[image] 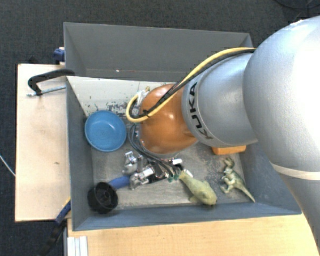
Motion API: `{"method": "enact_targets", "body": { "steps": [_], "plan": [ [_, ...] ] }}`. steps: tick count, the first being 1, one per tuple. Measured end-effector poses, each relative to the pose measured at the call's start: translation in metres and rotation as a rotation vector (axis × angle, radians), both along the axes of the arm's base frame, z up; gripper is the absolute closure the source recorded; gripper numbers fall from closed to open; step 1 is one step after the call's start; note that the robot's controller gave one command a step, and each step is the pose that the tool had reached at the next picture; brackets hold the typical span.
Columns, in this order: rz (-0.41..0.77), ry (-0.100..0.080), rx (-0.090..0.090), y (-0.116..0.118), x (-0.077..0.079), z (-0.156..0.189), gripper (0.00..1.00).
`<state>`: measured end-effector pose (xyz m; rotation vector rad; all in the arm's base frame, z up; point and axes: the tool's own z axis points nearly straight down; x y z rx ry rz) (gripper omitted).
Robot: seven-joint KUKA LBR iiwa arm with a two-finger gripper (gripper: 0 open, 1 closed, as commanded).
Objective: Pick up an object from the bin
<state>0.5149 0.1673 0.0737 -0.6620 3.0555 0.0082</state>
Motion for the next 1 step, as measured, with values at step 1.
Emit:
{"method": "enact_targets", "body": {
  "steps": [1],
  "plan": [
    [0.207, 0.001, -0.007, -0.0278, 0.0021, 0.1564, 1.00]
  ]
}}
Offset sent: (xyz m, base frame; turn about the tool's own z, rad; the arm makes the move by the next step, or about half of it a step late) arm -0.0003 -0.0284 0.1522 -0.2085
